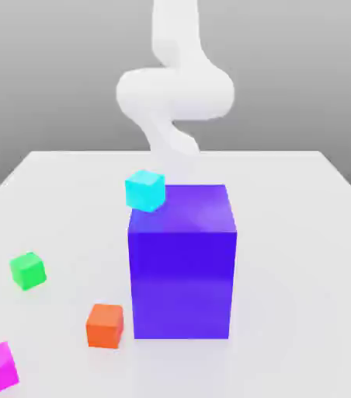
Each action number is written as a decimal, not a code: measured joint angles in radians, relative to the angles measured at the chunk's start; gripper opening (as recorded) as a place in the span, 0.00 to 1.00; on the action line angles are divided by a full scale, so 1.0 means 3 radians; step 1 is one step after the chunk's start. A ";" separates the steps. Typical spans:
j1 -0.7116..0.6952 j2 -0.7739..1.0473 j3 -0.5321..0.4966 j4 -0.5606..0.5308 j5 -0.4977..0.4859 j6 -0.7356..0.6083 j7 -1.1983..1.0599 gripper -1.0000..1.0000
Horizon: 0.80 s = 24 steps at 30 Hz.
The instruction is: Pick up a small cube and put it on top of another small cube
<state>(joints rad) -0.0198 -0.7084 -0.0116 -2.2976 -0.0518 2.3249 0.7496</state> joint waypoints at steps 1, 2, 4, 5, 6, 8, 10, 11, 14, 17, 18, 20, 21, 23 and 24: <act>-0.0027 0.0132 -0.0022 0.0004 -0.0070 0.0035 -0.0076 0.50; -0.0051 0.0258 -0.0047 0.0007 -0.0135 0.0068 -0.0150 0.50; -0.0095 0.0504 -0.0107 0.0015 -0.0249 0.0131 -0.0305 0.50; -0.0114 0.0626 -0.0142 0.0019 -0.0299 0.0162 -0.0386 0.50; -0.0135 0.0747 -0.0177 0.0022 -0.0344 0.0194 -0.0470 0.50; -0.0168 0.0988 -0.0262 0.0030 -0.0417 0.0257 -0.0652 0.50; -0.0197 0.1228 -0.0355 0.0037 -0.0465 0.0322 -0.0850 0.50; -0.0213 0.1348 -0.0403 0.0039 -0.0478 0.0356 -0.0957 0.50; -0.0253 0.1709 -0.0556 0.0046 -0.0472 0.0464 -0.1309 0.50; -0.0339 0.2072 -0.0683 0.0050 -0.0382 0.0581 -0.1720 0.50; -0.0380 0.2194 -0.0712 0.0051 -0.0334 0.0621 -0.1870 0.50; -0.0505 0.2437 -0.0737 0.0053 -0.0216 0.0702 -0.2184 0.50; -0.0552 0.2559 -0.0735 0.0054 -0.0149 0.0741 -0.2347 0.50; -0.0658 0.2800 -0.0710 0.0057 -0.0002 0.0819 -0.2681 0.50; -0.0717 0.2920 -0.0692 0.0058 0.0077 0.0856 -0.2852 0.50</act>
<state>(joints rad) -0.2348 0.1675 -0.2190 -2.2802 -0.0288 2.5817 -0.1060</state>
